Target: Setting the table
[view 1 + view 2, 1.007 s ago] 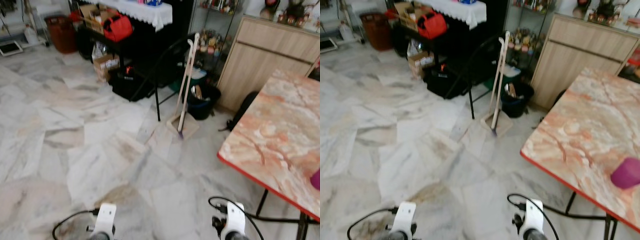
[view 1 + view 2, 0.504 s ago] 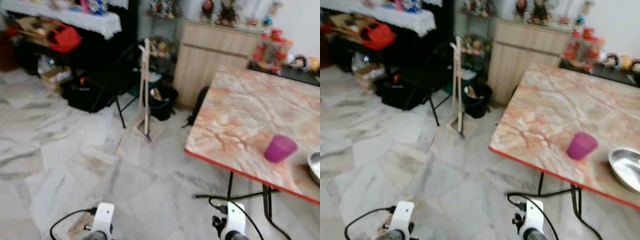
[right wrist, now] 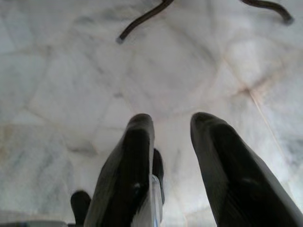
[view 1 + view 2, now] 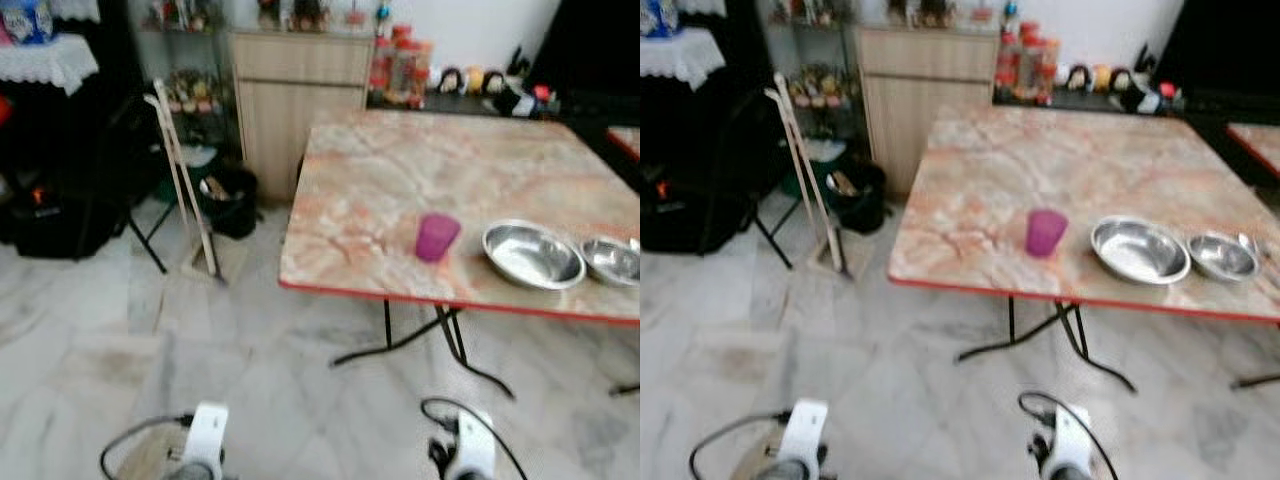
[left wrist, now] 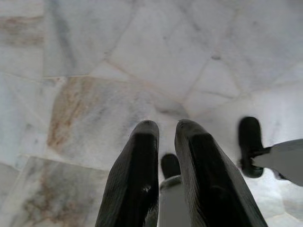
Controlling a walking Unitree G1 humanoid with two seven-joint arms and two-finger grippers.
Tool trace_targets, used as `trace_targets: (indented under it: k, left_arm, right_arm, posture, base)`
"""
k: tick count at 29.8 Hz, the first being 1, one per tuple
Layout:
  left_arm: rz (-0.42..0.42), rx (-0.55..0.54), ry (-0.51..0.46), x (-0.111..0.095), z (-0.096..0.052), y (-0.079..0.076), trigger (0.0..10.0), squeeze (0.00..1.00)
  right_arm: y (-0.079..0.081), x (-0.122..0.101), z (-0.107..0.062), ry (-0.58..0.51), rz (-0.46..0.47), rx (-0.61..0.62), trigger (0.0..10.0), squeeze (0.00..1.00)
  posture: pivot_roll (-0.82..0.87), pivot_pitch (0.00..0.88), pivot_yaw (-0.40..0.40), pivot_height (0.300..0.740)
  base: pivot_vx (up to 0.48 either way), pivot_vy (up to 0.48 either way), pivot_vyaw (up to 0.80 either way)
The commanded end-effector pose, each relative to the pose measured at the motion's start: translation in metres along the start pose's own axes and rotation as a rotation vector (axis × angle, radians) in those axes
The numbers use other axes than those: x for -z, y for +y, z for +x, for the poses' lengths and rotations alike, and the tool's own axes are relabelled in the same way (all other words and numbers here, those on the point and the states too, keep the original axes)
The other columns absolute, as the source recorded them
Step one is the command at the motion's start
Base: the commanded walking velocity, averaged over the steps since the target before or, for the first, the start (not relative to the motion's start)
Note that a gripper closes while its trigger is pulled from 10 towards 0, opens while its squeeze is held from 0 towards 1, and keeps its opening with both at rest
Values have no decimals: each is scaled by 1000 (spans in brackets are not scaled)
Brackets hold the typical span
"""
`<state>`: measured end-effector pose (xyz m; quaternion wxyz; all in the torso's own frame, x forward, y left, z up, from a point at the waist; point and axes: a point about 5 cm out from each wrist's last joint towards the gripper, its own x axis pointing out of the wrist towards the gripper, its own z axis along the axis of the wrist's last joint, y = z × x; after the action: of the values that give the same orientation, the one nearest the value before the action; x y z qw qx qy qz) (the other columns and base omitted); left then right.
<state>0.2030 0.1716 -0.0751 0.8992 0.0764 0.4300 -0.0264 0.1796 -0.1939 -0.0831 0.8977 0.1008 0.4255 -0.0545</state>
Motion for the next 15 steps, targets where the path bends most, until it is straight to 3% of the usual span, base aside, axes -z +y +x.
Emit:
trace_targets:
  k: [1,7,15]
  left_arm:
    - [23,2,17,4,-1,3,10000,0]
    - [61,-2,22,5,-1,3,10000,0]
    - [80,2,20,4,-1,3,10000,0]
  right_arm:
    - [4,-12,3,-42,4,-9,10000,0]
    - [4,-12,3,-41,-1,-10,10000,0]
    - [4,-12,3,-41,-5,-10,10000,0]
  posture:
    - [31,0,-43,740]
    - [30,0,-43,740]
    - [30,0,-42,740]
  base:
    - [0,0,0]
    - [0,0,0]
    - [0,-283,0]
